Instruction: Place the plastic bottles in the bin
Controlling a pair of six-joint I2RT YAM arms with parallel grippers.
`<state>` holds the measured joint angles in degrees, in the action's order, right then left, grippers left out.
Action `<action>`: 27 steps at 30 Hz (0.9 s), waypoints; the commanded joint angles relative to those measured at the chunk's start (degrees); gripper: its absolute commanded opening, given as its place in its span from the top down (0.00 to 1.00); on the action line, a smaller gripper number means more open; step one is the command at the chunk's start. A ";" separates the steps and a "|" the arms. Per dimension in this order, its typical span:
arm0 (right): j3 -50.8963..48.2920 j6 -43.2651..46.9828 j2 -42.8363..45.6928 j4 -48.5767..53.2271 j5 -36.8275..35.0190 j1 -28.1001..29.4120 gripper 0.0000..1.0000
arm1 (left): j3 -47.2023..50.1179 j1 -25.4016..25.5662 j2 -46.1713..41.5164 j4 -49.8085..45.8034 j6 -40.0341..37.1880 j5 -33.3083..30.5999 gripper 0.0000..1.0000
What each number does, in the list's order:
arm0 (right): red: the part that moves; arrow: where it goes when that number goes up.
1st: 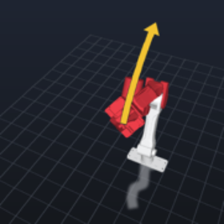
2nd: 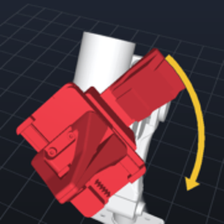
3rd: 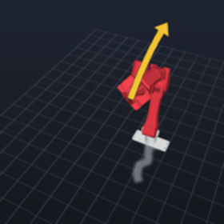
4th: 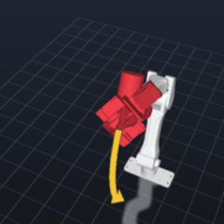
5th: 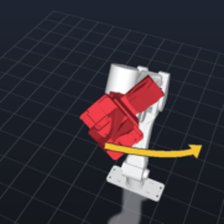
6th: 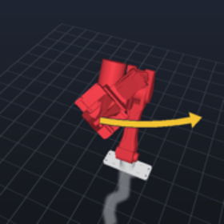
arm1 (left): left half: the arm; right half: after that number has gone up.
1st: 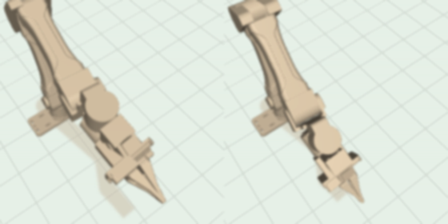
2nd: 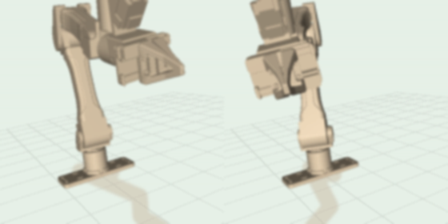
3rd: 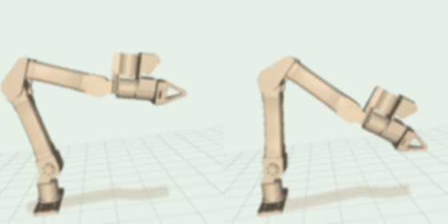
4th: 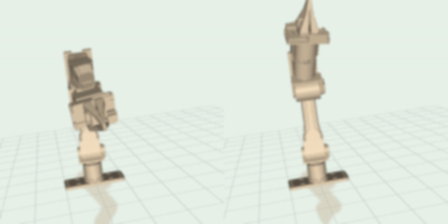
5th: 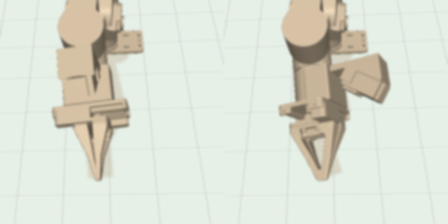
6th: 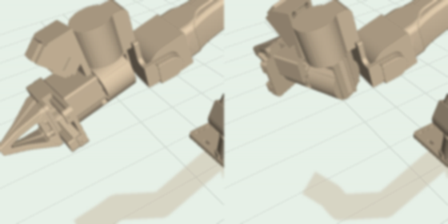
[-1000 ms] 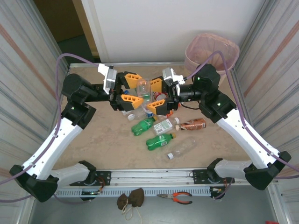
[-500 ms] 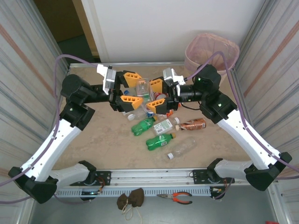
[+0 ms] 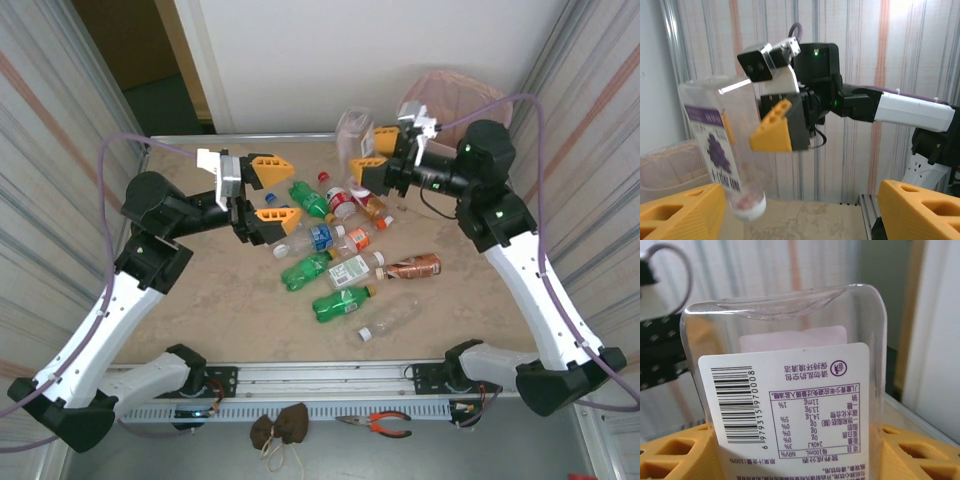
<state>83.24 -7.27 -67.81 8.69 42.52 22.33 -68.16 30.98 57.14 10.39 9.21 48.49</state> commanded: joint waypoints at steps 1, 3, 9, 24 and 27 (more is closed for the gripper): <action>3.94 -6.07 -1.61 -1.07 -5.00 -4.38 0.45 | 0.92 0.01 -0.65 -1.00 -1.29 -1.55 0.21; 5.59 -9.19 -3.43 -1.08 -8.53 -7.83 0.45 | 1.20 -0.01 -0.62 -1.15 -1.22 -1.73 0.21; 10.52 -21.27 -10.62 -0.95 -16.25 -19.37 0.47 | 2.09 -0.01 -0.50 -1.55 -0.95 -2.80 0.21; 27.26 -31.40 -32.05 13.63 -29.58 -29.12 0.57 | 5.38 -0.01 -0.81 0.24 1.07 -6.42 0.22; 31.22 -31.99 -37.00 17.81 -30.87 -28.75 0.58 | 5.85 0.02 -0.85 0.26 1.16 -7.30 0.23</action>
<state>110.56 -37.36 -102.08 21.76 14.63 -6.76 -63.07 30.98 57.17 8.80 9.47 42.68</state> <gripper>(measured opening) 0.622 0.775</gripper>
